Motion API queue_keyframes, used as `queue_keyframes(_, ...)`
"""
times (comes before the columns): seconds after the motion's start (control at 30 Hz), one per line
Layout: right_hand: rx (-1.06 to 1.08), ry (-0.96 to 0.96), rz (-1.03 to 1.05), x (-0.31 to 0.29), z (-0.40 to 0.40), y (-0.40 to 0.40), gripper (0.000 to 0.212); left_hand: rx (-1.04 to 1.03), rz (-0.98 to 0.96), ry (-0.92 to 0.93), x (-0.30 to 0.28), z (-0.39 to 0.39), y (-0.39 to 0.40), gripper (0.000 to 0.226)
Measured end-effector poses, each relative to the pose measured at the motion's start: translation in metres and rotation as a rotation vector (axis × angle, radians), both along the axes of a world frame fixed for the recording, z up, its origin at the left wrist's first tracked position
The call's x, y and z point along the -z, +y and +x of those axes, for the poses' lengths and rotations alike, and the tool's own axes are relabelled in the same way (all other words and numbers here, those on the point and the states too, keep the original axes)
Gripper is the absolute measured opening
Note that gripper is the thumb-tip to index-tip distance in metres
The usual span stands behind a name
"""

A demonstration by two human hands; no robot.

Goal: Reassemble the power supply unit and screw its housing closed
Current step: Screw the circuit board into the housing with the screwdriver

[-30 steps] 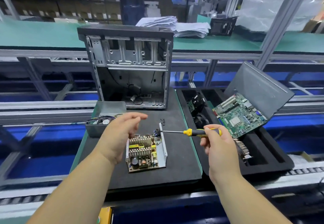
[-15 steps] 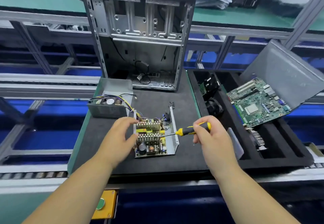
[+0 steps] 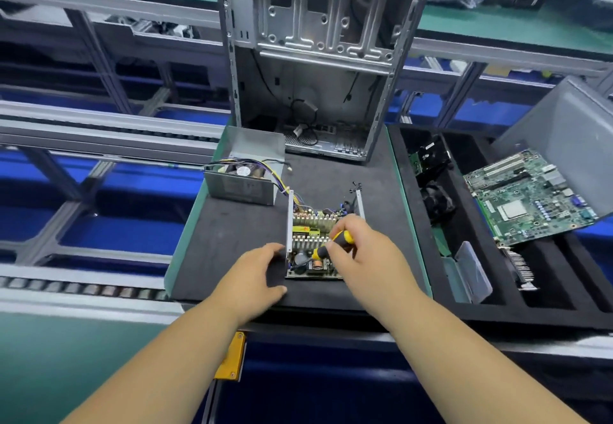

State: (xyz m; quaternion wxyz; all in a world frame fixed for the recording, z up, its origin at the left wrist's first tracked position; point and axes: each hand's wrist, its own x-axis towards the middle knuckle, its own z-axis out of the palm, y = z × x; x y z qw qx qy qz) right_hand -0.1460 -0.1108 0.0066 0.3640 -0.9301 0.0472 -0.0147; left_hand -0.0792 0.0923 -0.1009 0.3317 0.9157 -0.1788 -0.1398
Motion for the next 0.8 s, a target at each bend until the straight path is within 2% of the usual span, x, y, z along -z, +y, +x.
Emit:
queue_keyframes(0.1,-0.027,0.014,-0.128,0.001,0.006,0.010,0.008,-0.030,0.015,-0.070,0.005,0.000,-0.005,0.070)
queue_keyframes(0.33,-0.073,0.021,-0.233,0.006,0.010,0.017,0.009,-0.002,0.039,-0.182,0.017,0.011,-0.004,0.060)
queue_keyframes(0.57,-0.120,-0.029,-0.318,0.005,0.008,0.020,0.009,0.004,-0.046,-0.199,0.027,0.012,0.000,0.051)
queue_keyframes(0.8,-0.156,-0.034,-0.389,0.001,0.012,0.022,0.011,-0.008,-0.010,-0.219,0.028,0.012,-0.001,0.050)
